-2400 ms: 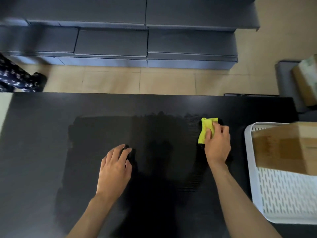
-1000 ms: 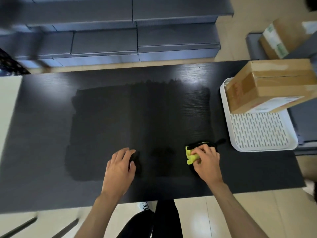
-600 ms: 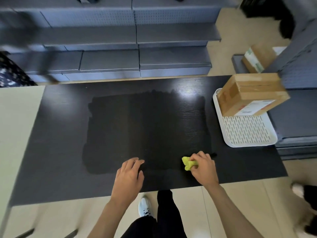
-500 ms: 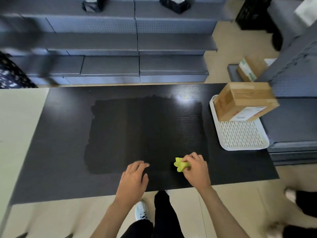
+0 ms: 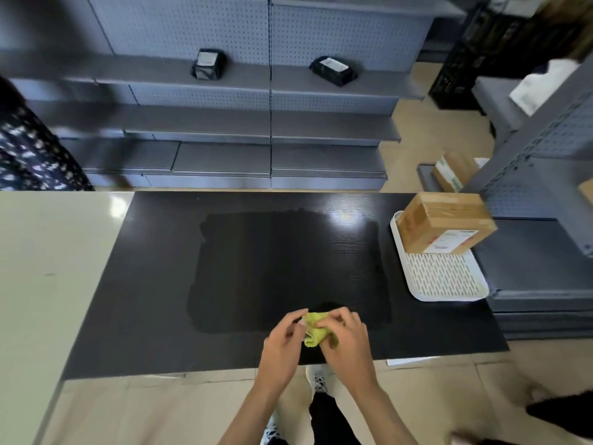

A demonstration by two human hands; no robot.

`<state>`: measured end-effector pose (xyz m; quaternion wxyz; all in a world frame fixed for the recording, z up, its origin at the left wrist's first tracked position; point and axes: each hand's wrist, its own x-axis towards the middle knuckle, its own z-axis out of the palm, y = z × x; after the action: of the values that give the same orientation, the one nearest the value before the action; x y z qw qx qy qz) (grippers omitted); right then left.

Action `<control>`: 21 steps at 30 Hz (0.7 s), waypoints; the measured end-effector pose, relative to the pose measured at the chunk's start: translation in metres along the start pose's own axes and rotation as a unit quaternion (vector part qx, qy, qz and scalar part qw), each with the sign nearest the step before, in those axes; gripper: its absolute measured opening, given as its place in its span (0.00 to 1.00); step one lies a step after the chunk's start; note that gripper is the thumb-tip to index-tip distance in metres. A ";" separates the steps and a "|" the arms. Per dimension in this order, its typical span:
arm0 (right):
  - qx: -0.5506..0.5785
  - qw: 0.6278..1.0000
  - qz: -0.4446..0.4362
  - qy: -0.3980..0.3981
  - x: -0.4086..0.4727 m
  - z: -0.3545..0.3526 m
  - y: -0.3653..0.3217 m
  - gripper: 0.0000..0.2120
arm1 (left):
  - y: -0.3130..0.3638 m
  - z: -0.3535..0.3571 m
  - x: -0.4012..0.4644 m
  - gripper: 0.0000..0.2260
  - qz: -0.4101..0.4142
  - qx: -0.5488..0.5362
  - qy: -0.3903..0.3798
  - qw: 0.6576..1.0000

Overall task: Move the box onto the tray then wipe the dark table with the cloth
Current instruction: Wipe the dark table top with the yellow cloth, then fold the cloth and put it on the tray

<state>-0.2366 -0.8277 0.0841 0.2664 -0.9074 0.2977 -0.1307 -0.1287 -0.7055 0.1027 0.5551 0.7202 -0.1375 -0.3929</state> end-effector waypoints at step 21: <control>0.461 0.816 0.330 -0.113 0.024 -0.076 0.087 0.24 | 0.062 0.082 0.026 0.10 0.069 -0.139 0.088 0.984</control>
<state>-0.2887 -0.9323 0.1001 0.7126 -0.5337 0.4522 -0.0535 -0.1560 -0.8002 0.1424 0.6855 0.6565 -0.0812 -0.3041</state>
